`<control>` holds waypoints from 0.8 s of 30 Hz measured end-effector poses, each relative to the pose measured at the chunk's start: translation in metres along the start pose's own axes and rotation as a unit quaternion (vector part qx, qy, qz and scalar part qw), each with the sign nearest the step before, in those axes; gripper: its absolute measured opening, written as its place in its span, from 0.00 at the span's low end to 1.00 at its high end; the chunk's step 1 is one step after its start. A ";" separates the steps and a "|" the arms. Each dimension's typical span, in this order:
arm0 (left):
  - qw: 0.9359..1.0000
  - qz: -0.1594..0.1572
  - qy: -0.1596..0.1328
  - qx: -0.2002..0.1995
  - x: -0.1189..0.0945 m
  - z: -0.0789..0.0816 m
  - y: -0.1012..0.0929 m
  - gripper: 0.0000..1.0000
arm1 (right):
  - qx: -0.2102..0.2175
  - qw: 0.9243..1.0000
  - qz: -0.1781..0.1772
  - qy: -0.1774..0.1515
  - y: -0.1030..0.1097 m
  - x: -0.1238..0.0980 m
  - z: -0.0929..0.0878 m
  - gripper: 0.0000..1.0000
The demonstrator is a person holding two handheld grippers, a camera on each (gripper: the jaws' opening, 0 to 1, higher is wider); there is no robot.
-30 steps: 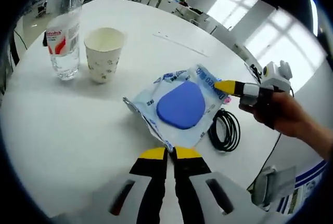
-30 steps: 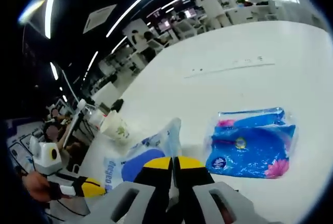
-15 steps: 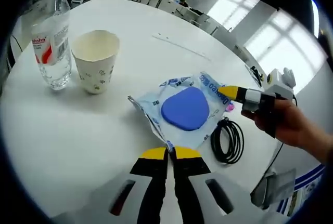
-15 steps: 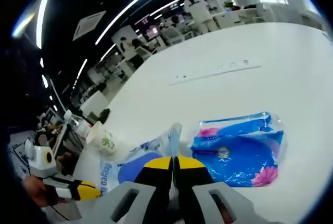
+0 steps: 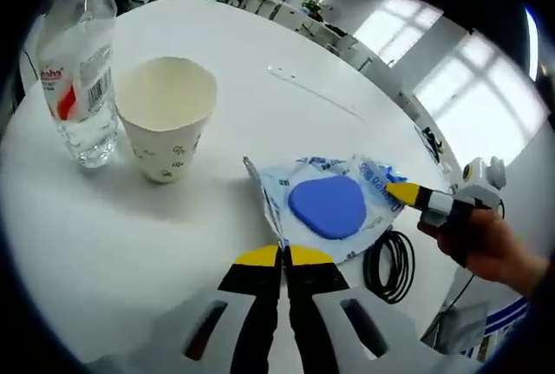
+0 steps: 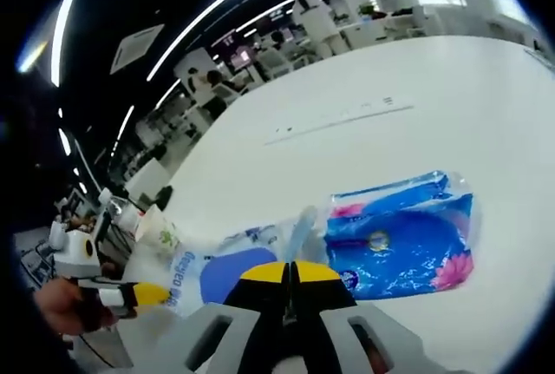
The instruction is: Arrange the tabletop items into an orderly group along one side of the table until the central work area is clear of visible clutter.
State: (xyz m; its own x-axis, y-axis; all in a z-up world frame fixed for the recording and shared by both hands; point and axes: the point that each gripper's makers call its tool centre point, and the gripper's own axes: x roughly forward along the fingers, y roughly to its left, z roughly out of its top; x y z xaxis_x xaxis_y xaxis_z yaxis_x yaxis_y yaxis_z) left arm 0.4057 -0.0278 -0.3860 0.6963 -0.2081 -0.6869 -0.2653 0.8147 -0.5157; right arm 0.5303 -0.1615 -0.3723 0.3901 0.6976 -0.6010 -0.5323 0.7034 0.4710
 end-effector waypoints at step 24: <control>0.987 0.029 -0.075 -0.137 0.013 0.024 0.046 0.00 | -0.008 0.999 0.007 0.040 0.004 0.017 -0.016 0.00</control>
State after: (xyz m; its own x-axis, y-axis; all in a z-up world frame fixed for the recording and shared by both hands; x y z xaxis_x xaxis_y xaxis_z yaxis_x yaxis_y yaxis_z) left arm 0.4185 0.0204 -0.4061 0.7606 -0.0658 -0.6459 -0.4640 0.6408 -0.6116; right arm 0.5232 -0.1495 -0.3906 0.3219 0.6936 -0.6445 -0.5492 0.6912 0.4696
